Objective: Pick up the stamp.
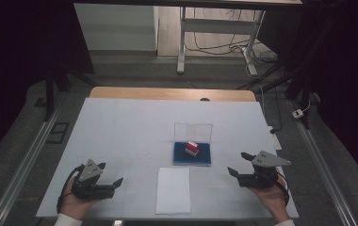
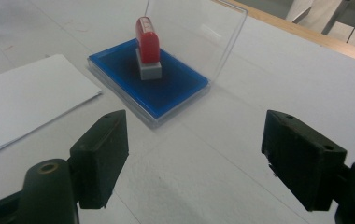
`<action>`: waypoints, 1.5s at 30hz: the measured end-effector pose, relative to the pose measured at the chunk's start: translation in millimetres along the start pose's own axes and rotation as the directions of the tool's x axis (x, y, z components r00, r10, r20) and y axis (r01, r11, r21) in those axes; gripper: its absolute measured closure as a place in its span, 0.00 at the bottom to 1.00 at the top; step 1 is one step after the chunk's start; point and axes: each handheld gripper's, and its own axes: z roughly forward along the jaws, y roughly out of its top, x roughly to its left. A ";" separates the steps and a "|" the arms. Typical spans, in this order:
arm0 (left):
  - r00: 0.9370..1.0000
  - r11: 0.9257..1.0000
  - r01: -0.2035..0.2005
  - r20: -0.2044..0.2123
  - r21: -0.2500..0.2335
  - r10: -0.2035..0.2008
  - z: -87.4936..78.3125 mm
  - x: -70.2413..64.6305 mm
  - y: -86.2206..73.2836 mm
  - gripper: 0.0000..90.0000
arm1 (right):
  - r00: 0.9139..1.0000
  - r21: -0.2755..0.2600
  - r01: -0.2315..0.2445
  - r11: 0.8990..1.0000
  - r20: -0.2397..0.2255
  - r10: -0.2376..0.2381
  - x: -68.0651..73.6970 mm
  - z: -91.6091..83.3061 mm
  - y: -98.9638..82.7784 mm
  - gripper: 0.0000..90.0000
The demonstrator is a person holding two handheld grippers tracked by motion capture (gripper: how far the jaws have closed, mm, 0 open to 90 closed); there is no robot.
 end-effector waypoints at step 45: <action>1.000 1.000 0.000 0.004 0.027 0.000 6.3 1.5 -1.0 0.17 | 0.990 0.042 0.073 0.996 -0.127 -0.068 16.5 63.2 67.8 0.28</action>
